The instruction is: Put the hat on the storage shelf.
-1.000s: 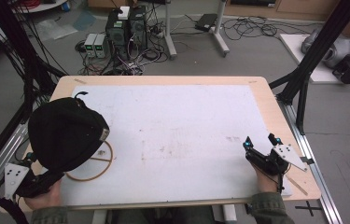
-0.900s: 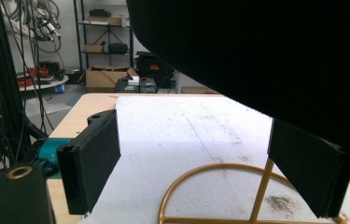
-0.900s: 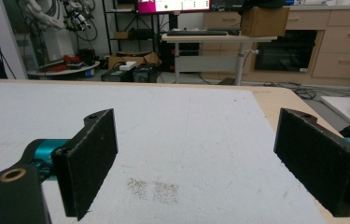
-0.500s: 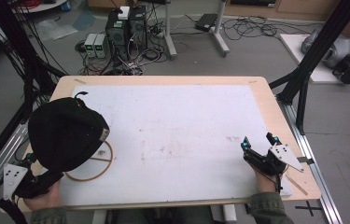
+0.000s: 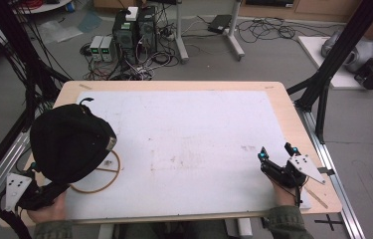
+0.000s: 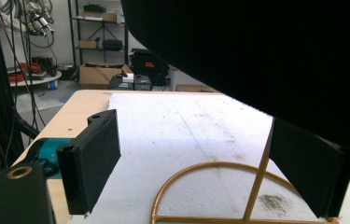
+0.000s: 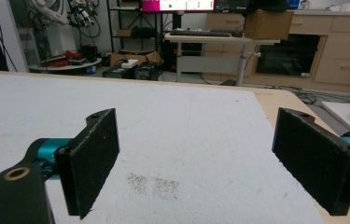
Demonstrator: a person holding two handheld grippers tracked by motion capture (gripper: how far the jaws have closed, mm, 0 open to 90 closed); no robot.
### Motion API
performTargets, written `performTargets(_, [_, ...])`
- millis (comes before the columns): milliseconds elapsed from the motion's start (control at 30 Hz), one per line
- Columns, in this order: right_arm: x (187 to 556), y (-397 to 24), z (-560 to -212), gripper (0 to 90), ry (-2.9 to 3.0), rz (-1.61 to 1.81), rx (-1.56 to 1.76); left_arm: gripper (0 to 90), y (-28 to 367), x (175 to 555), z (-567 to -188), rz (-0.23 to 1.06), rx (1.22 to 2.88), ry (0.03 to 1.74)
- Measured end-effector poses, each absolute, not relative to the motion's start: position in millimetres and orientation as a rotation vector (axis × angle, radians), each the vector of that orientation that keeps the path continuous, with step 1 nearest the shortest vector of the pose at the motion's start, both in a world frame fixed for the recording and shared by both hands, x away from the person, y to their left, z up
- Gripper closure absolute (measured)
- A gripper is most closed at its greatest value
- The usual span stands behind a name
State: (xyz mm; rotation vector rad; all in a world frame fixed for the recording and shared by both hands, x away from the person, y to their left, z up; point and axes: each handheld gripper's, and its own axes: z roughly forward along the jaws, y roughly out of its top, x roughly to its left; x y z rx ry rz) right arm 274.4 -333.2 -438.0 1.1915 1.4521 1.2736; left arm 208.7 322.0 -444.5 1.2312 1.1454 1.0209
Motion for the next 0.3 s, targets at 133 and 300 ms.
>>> performTargets(133, [275.6, -332.4, -438.8, 14.0, 1.46, 1.27, 1.189, 17.2, 321.8, 209.8, -445.1, 1.014, 1.237, 1.144])
performTargets(300, [275.5, -332.8, -438.8, 14.0, 1.459, 1.277, 1.191, 17.2, 321.7, 210.6, -444.7, 1.009, 1.238, 1.137])
